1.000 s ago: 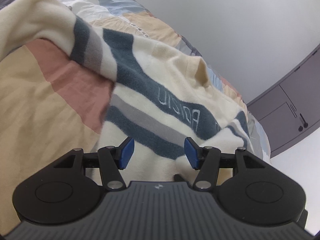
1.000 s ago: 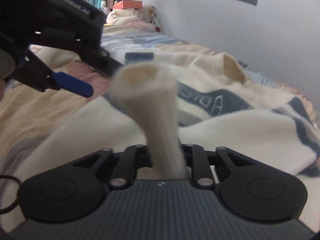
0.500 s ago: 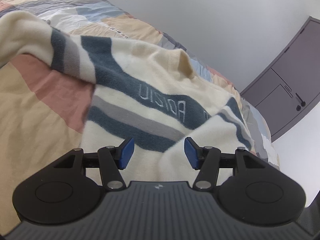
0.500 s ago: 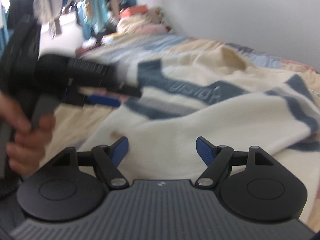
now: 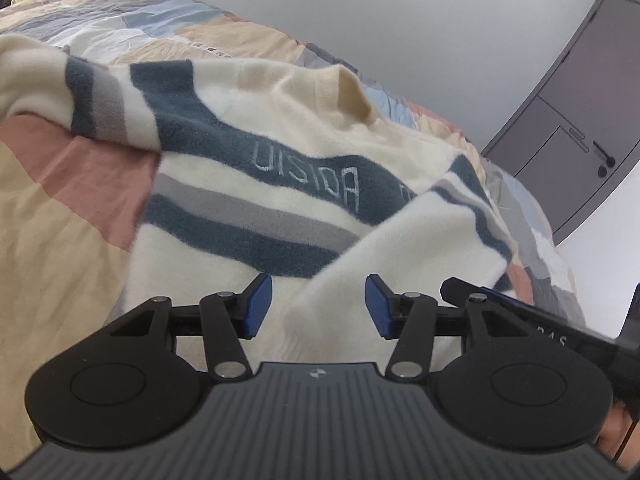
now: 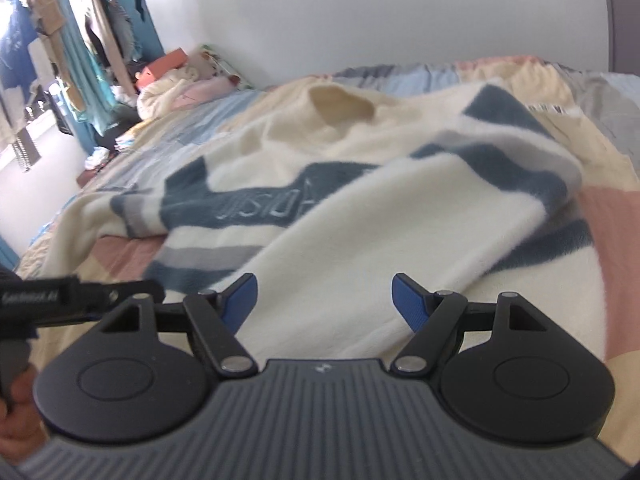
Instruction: Fold towel
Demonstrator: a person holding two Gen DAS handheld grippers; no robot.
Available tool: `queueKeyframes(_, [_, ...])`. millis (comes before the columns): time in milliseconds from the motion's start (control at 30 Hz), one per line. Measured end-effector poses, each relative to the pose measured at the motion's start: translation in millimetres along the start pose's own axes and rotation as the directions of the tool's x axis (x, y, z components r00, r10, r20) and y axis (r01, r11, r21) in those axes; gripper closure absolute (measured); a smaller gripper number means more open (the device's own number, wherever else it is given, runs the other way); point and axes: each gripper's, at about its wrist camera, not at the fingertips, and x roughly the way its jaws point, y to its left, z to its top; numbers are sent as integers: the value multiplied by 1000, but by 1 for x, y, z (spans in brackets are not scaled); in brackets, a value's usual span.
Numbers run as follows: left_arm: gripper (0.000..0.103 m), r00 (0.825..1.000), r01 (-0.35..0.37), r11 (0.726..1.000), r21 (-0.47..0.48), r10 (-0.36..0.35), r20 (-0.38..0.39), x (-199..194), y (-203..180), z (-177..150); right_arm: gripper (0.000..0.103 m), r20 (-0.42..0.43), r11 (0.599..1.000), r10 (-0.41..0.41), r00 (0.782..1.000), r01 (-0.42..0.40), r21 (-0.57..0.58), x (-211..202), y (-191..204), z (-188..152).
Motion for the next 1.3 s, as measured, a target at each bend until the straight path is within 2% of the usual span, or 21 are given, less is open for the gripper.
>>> queueKeyframes(100, [53,1000,-17,1000,21,18,-15,10,-1,-1,29,-18,1000,-4,1000,4,-7,10,-1,-1])
queueKeyframes(267, [60,995,-23,999,27,26,-100,33,-1,-7,51,-64,1000,-3,998,2,-16,29,0,-6])
queueKeyframes(333, [60,989,-36,999,15,38,-146,45,0,-11,52,-91,1000,-7,996,7,-9,37,-3,-9])
queueKeyframes(433, [60,984,-55,998,12,56,-169,53,2,-14,54,-111,1000,-19,994,17,-20,43,-6,-13])
queueKeyframes(633, [60,989,-34,997,-65,24,-146,45,13,-10,54,-104,999,-24,994,21,-33,42,-6,-16])
queueKeyframes(800, [52,995,-31,982,-184,12,-102,28,31,-1,55,-93,1000,-8,996,9,13,38,-11,-16])
queueKeyframes(900, [47,999,-32,955,-296,18,-49,12,54,7,55,-87,999,5,996,-1,50,35,-15,-15])
queueKeyframes(1000, [45,996,-83,916,-392,93,7,-5,79,14,55,-86,998,13,996,-7,67,35,-17,-15])
queueKeyframes(1067, [44,989,-110,874,-473,144,36,-20,101,20,55,-86,998,12,996,-6,67,35,-17,-14])
queueKeyframes(1133, [44,978,-141,832,-537,202,58,-35,122,28,55,-86,998,13,996,-8,69,35,-17,-14])
queueKeyframes(1200, [44,958,-182,791,-584,276,75,-53,143,39,55,-85,997,19,996,-12,78,35,-18,-15])
queueKeyframes(1300, [42,922,-260,757,-599,380,80,-73,167,58,55,-84,995,27,996,-19,94,35,-20,-14])
